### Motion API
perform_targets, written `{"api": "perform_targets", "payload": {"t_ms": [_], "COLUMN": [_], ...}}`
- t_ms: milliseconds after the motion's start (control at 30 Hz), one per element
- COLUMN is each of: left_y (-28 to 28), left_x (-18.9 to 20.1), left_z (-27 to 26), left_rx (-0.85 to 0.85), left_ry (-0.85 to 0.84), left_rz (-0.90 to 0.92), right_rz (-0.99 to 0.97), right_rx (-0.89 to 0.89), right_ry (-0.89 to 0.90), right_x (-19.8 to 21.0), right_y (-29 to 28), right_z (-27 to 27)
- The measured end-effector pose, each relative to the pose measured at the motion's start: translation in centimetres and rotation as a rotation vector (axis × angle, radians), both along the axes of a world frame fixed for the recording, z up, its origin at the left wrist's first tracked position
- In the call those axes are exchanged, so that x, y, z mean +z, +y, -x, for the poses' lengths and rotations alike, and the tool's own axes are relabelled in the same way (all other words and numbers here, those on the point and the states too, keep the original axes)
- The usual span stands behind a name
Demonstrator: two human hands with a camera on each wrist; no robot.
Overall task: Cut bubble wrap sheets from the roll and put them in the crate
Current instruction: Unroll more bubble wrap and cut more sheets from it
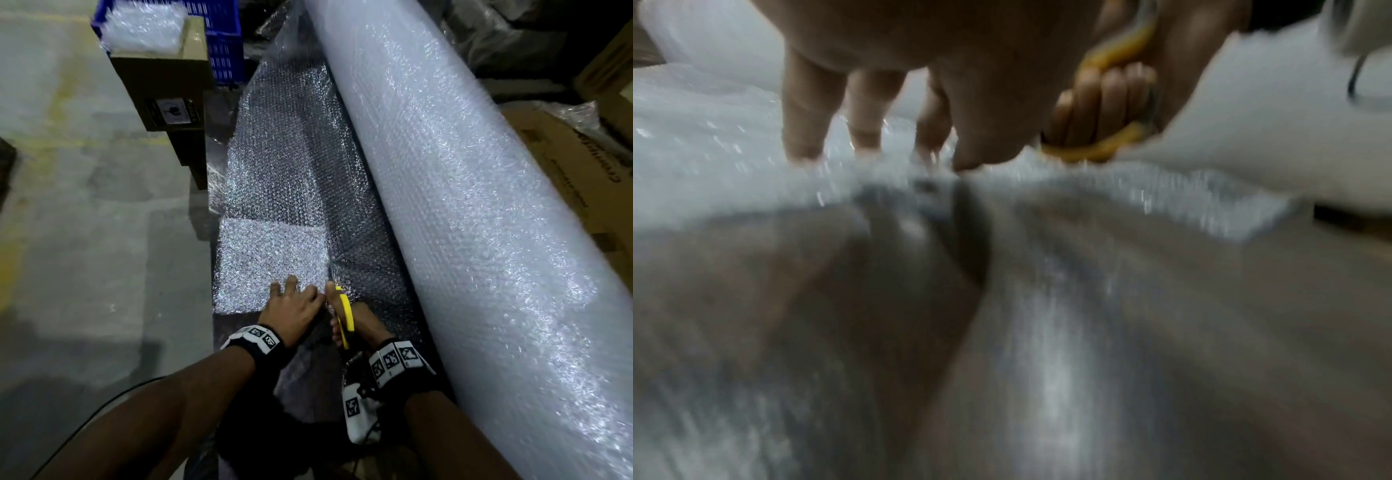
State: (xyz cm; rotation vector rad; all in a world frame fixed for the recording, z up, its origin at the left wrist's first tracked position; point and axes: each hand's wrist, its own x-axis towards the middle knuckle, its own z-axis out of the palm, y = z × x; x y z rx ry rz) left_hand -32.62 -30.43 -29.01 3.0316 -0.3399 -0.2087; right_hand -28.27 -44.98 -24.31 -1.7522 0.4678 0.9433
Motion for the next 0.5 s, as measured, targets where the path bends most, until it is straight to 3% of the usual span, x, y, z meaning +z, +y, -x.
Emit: {"api": "perform_targets", "payload": {"t_ms": [167,367,500], "left_y": [2.4,3.6,3.4], "left_x": [3.4,3.9,3.7], "left_z": [-2.6,-6.1,-6.8], "left_rx": [-0.026,0.085,0.116], "left_ry": [-0.047,0.280,0.335], "left_rz": [-0.001,-0.065,-0.061], "right_rz": [-0.015,-0.044,0.000], "right_rx": [-0.015,0.032,0.044], "right_ry": [0.006,0.058,0.021], "right_x": [-0.1,-0.4,-1.0], "right_y": [-0.4,-0.4,-0.4], "right_z": [0.0,-0.1,-0.6]}}
